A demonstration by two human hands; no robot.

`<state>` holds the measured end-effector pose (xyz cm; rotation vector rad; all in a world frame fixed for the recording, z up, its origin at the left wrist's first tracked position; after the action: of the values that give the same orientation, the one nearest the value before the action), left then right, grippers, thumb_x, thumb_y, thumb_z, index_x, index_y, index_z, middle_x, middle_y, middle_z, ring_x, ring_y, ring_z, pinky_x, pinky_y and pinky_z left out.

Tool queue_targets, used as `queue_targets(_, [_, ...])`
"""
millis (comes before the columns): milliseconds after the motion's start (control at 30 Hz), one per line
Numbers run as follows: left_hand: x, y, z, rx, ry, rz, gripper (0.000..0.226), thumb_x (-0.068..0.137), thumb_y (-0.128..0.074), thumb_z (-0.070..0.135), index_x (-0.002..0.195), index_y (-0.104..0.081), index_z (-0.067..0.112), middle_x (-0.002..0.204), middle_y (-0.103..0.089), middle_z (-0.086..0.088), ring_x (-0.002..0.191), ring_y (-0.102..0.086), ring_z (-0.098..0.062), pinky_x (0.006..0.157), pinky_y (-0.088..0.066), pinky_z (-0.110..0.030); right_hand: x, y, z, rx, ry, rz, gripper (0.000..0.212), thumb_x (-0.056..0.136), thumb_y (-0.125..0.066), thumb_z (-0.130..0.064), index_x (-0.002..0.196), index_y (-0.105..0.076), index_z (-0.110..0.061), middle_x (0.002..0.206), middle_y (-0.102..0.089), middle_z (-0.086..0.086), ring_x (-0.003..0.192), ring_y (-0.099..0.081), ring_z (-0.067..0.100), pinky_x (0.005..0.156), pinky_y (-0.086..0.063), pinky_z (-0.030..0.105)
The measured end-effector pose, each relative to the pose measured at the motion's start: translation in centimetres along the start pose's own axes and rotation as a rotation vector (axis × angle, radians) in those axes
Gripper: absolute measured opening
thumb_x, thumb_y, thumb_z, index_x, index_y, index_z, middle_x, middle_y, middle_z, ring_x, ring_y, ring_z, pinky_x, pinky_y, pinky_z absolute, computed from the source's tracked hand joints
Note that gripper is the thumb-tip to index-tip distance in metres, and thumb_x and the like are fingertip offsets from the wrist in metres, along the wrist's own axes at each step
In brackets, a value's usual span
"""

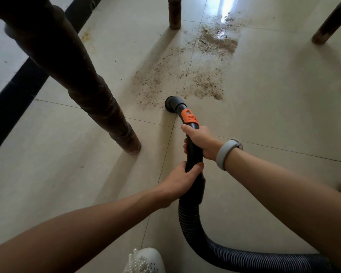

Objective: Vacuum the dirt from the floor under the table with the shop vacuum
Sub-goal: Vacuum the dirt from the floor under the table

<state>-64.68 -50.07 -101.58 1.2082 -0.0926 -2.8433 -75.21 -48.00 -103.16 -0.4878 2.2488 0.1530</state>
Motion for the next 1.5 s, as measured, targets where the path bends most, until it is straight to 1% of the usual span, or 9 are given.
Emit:
queue_targets(167, [-0.1,0.4,0.1,-0.018,0.001,0.005,0.031,0.095,-0.044,0.044,0.112,-0.046,0.018,0.102,-0.061,-0.004,0.099,-0.06,-0.022,0.086,-0.049,-0.032,-0.1,-0.2,-0.2,-0.001,0.006,0.001,0.024,0.093,-0.057,-0.024,0.099,-0.046,-0.004,0.069,-0.051,0.008,0.05,-0.052,0.018,0.042,-0.049,0.023])
queue_targets(267, [-0.1,0.3,0.3,-0.066,-0.009,-0.001,0.029,0.095,-0.046,0.043,0.109,-0.048,0.018,0.106,-0.063,-0.012,0.1,-0.063,-0.029,0.093,-0.051,-0.043,-0.2,-0.3,-0.4,0.029,0.002,-0.015,0.025,0.092,-0.059,-0.024,0.1,-0.046,-0.004,0.067,-0.052,0.008,0.048,-0.053,0.017,0.044,-0.049,0.024])
queue_targets(500, [0.0,1.4,0.9,-0.216,-0.053,0.034,0.028,0.095,-0.046,0.042,0.106,-0.053,0.017,0.106,-0.064,-0.016,0.103,-0.063,-0.035,0.094,-0.05,-0.05,-1.2,-2.5,-0.8,0.261,-0.074,-0.189,0.018,0.094,-0.054,-0.023,0.095,-0.043,-0.008,0.065,-0.049,0.009,0.043,-0.05,0.018,0.043,-0.047,0.023])
queue_targets(867, [-0.2,2.1,-0.3,-0.327,-0.046,0.077,0.033,0.095,-0.048,0.04,0.104,-0.054,0.009,0.083,-0.068,-0.014,0.076,-0.07,-0.032,0.077,-0.057,-0.044,-1.5,-4.3,-1.4,0.115,-0.012,-0.242,0.015,0.097,-0.049,-0.021,0.096,-0.042,-0.008,0.067,-0.049,0.009,0.042,-0.05,0.016,0.043,-0.047,0.024])
queue_targets(1033, [0.1,2.4,-0.6,-0.305,-0.023,0.115,0.035,0.093,-0.048,0.046,0.102,-0.057,0.013,0.097,-0.068,-0.016,0.092,-0.068,-0.035,0.089,-0.053,-0.05,-1.3,-4.9,-1.7,0.08,-0.006,-0.28,0.016,0.097,-0.049,-0.021,0.095,-0.042,-0.006,0.068,-0.049,0.009,0.042,-0.05,0.016,0.043,-0.048,0.023])
queue_targets(1133, [0.5,3.0,0.4,-0.352,-0.028,0.127,0.04,0.093,-0.048,0.044,0.106,-0.057,0.007,0.09,-0.067,-0.015,0.085,-0.069,-0.033,0.084,-0.056,-0.045,-0.5,-4.9,-3.1,0.077,0.039,-0.243,0.019,0.098,-0.049,-0.021,0.088,-0.042,-0.005,0.066,-0.047,0.01,0.039,-0.05,0.015,0.04,-0.046,0.022])
queue_targets(1200, [0.7,3.6,0.9,-0.381,-0.019,0.153,0.051,0.09,-0.051,0.05,0.109,-0.058,0.004,0.09,-0.069,-0.015,0.082,-0.069,-0.031,0.081,-0.057,-0.044,0.2,-4.9,-3.9,0.082,0.058,-0.216,0.021,0.098,-0.049,-0.021,0.088,-0.042,-0.004,0.066,-0.047,0.01,0.037,-0.05,0.015,0.039,-0.046,0.022])
queue_targets(1333, [0.6,4.3,0.4,-0.37,-0.004,0.21,0.072,0.071,-0.052,0.066,0.108,-0.061,0.004,0.099,-0.068,-0.018,0.094,-0.067,-0.034,0.09,-0.052,-0.052,0.9,-5.5,-4.0,0.061,0.054,-0.207,0.021,0.098,-0.048,-0.023,0.09,-0.043,-0.005,0.066,-0.048,0.009,0.039,-0.05,0.016,0.04,-0.047,0.023])
queue_targets(1500, [-0.1,4.0,-1.8,-0.328,0.017,0.195,0.055,0.09,-0.044,0.056,0.108,-0.058,0.005,0.102,-0.067,-0.019,0.096,-0.066,-0.033,0.092,-0.051,-0.051,0.0,-6.9,-2.1,-0.03,0.045,-0.269,0.018,0.098,-0.047,-0.025,0.091,-0.044,-0.008,0.068,-0.049,0.009,0.046,-0.051,0.016,0.043,-0.048,0.024])
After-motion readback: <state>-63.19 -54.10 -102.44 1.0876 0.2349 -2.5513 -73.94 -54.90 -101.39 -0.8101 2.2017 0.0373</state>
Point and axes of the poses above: each hand's wrist, its own x-axis towards the middle knuckle, its own y-axis out of the back of the hand, z = x × y, the point moved 10 cm from there along x, towards the middle knuckle
